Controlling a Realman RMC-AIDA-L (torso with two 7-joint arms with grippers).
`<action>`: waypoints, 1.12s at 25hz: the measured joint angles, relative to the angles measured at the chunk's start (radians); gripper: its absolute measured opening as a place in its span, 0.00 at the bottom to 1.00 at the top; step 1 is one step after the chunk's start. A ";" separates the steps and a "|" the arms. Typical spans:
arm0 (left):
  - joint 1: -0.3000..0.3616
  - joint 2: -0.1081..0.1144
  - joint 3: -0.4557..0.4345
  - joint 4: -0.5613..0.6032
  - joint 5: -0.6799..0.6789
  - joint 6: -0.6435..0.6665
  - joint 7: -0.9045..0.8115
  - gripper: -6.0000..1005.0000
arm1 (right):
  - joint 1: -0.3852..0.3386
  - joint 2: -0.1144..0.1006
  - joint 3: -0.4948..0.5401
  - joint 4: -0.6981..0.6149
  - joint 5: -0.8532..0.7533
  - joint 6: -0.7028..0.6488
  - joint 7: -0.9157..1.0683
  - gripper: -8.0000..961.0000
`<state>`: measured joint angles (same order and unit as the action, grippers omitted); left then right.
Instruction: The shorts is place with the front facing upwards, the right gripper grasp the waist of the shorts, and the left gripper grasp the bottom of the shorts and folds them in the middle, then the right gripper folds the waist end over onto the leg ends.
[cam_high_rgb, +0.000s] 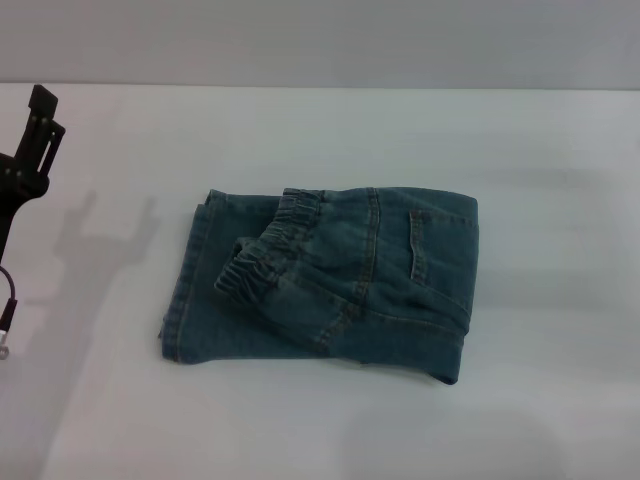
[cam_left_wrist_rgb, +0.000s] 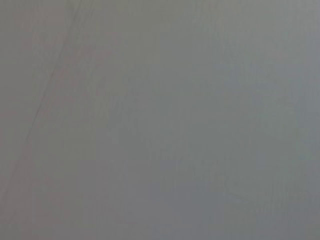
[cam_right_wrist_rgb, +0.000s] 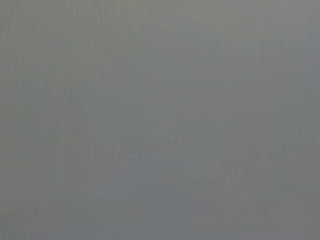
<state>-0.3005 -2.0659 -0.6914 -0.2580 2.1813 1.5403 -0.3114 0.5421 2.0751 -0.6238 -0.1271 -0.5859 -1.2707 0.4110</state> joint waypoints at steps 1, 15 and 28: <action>-0.005 0.000 -0.001 0.004 0.000 0.001 0.007 0.80 | 0.002 0.000 0.000 -0.002 0.000 0.002 0.000 0.75; -0.044 -0.002 0.006 0.011 0.002 -0.023 0.197 0.80 | 0.015 -0.001 0.000 -0.015 0.000 0.008 -0.002 0.75; -0.052 -0.001 0.000 0.011 -0.006 -0.039 0.198 0.80 | 0.025 -0.001 0.001 -0.022 0.000 0.008 -0.003 0.75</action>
<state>-0.3529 -2.0666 -0.6918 -0.2470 2.1754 1.5013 -0.1134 0.5672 2.0739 -0.6227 -0.1493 -0.5859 -1.2623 0.4079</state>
